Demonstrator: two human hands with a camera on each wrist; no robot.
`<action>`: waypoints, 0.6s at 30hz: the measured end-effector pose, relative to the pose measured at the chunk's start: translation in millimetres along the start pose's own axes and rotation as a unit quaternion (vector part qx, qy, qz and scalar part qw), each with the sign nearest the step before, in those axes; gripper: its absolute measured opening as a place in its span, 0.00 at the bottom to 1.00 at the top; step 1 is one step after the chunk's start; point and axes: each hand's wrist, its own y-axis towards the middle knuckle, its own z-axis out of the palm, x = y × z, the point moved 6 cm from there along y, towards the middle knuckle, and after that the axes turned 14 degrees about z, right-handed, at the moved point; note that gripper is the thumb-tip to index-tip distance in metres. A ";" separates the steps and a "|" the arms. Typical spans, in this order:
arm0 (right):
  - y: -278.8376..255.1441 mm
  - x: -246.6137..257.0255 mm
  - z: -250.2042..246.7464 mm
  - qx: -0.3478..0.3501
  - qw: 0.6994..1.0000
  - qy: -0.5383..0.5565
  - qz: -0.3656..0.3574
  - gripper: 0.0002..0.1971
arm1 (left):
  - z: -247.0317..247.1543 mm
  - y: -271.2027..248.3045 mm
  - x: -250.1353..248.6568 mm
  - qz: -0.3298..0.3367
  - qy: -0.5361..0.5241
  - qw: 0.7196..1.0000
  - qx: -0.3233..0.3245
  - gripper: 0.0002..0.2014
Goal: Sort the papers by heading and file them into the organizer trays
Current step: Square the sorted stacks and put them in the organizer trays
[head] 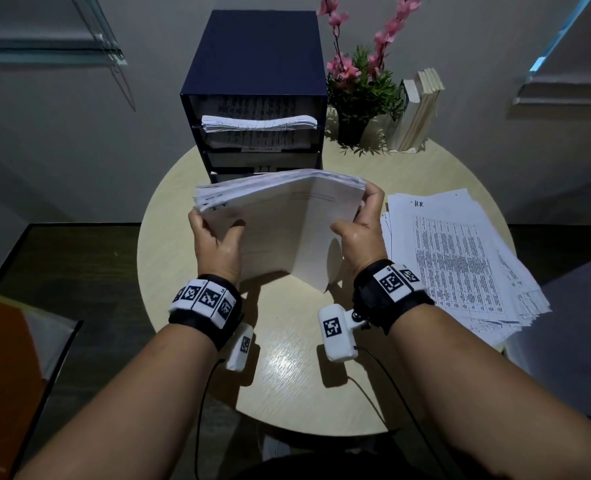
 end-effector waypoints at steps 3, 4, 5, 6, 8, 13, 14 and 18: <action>-0.2 -2.4 4.7 0.007 1.000 -0.010 0.003 0.35 | 4.0 3.1 -1.3 0.024 0.003 1.000 0.013 0.28; -1.0 -4.4 6.3 0.009 1.000 -0.003 0.009 0.36 | 5.7 4.0 -1.3 0.030 0.001 0.999 0.015 0.29; -1.3 -6.6 7.5 0.011 1.000 0.007 0.013 0.36 | 6.9 4.8 -1.2 0.035 -0.004 0.999 0.012 0.29; -2.1 -7.5 8.1 0.014 1.000 0.014 0.014 0.36 | 7.9 4.8 -1.6 0.038 -0.009 0.999 0.007 0.29; -0.3 -8.1 7.1 0.015 1.000 0.011 0.012 0.34 | 8.1 5.1 -3.0 0.044 -0.020 0.999 -0.001 0.28; 0.5 -5.4 5.2 0.017 1.000 -0.009 -0.015 0.30 | 3.9 5.0 -4.4 0.052 -0.019 0.998 0.006 0.20; -2.2 1.1 4.6 0.008 0.998 -0.032 -0.055 0.32 | 0.9 5.0 -5.7 0.057 -0.013 0.998 0.000 0.19; -4.9 24.3 9.0 -0.012 0.955 -0.184 -0.234 0.39 | -10.9 11.6 -23.3 0.131 0.028 0.991 -0.018 0.25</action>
